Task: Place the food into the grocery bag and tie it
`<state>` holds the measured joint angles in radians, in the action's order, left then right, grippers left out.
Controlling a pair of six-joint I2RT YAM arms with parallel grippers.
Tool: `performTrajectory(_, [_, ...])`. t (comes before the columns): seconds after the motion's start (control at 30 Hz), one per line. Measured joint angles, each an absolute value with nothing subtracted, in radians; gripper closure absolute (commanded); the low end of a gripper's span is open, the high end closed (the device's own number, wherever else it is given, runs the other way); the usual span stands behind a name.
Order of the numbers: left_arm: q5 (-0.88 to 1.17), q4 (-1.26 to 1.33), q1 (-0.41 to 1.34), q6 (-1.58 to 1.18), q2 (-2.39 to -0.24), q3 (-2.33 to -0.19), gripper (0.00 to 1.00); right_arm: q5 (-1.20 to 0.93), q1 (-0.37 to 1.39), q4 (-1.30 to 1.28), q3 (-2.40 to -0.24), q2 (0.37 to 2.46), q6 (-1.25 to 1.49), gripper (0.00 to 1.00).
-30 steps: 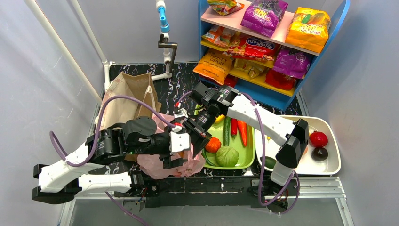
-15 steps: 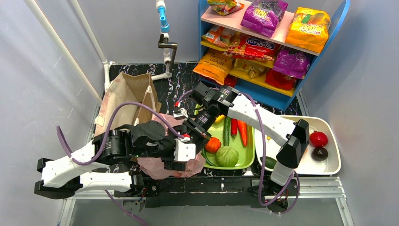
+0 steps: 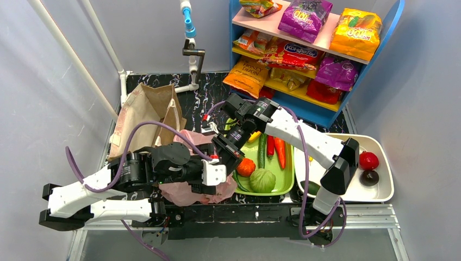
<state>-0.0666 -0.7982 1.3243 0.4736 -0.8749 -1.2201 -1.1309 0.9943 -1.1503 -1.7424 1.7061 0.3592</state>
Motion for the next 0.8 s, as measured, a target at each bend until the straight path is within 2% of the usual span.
performTrajectory(0.1, [-0.081,-0.762,1.324,0.470,-0.864,-1.213,0.22,-1.136,0.990,-1.149,-1.742,1.706,0.359,0.99])
performTrajectory(0.37, [-0.111,-0.676,1.324,0.452,-0.826,-1.133,0.40,-1.159,0.987,-1.132,-1.736,1.706,0.358,0.99])
performTrajectory(0.53, [-0.141,-0.636,1.324,0.446,-0.813,-1.107,0.59,-1.163,0.987,-1.122,-1.736,1.706,0.355,0.99])
performTrajectory(0.8, [-0.147,-0.621,1.327,0.446,-0.819,-1.105,1.00,-1.166,0.979,-1.112,-1.737,1.706,0.355,0.99])
